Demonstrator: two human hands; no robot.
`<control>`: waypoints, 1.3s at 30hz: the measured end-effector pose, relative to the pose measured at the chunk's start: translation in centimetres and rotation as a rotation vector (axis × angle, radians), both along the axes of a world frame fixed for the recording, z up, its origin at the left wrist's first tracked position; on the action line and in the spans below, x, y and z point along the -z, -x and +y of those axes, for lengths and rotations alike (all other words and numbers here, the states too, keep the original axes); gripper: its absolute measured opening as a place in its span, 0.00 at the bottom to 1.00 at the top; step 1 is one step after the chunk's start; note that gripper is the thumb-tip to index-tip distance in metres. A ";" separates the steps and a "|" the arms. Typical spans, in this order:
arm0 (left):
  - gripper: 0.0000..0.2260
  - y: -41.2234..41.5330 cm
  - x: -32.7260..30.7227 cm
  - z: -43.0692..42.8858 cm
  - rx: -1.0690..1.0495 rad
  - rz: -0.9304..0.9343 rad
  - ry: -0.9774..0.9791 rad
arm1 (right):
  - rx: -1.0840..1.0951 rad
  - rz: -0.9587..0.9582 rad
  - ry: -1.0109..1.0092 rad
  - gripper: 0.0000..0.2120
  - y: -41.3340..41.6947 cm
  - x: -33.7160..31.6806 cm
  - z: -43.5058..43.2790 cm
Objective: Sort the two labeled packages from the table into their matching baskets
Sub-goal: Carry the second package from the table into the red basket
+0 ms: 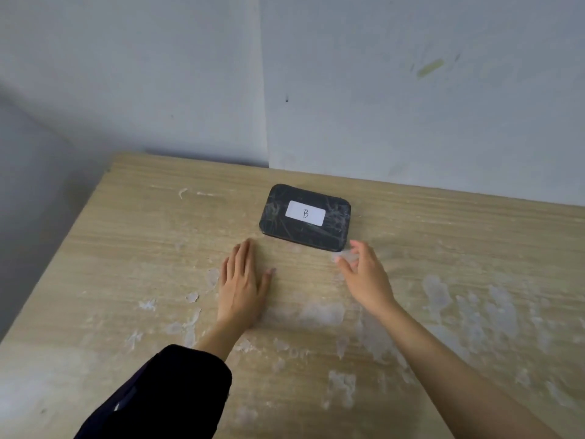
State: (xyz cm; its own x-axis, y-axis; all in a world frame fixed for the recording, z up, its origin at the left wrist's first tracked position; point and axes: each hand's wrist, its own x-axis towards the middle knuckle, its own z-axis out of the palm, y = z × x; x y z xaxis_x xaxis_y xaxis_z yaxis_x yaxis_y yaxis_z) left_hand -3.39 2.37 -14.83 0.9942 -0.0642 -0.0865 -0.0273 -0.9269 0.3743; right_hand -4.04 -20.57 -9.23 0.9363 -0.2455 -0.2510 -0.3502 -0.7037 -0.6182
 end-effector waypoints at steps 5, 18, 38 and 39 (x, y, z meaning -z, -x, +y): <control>0.32 0.2 0.9 0.2 0.014 -0.049 -0.031 | 0.357 -0.030 -0.231 0.32 -4.8 0.8 2.6; 0.26 -6.7 -2.1 -0.6 -0.222 0.054 0.568 | 0.412 -0.105 -0.348 0.35 -5.8 1.5 4.1; 0.15 -0.2 -10.7 -11.7 -0.115 0.058 0.719 | 0.409 -0.228 -0.475 0.35 4.9 -5.3 -6.1; 0.15 0.9 -11.5 -13.0 -0.101 0.045 0.717 | 0.403 -0.240 -0.471 0.35 5.9 -6.1 -7.5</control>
State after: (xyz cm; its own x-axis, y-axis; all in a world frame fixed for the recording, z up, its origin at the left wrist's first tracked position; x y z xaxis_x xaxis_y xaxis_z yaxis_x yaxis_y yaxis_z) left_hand -4.26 -10.62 -3.37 0.9947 -0.0281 -0.0990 0.0758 -0.4505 0.8896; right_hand -9.97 -28.07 -3.16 0.8372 -0.5034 -0.2136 -0.3442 -0.1817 -0.9211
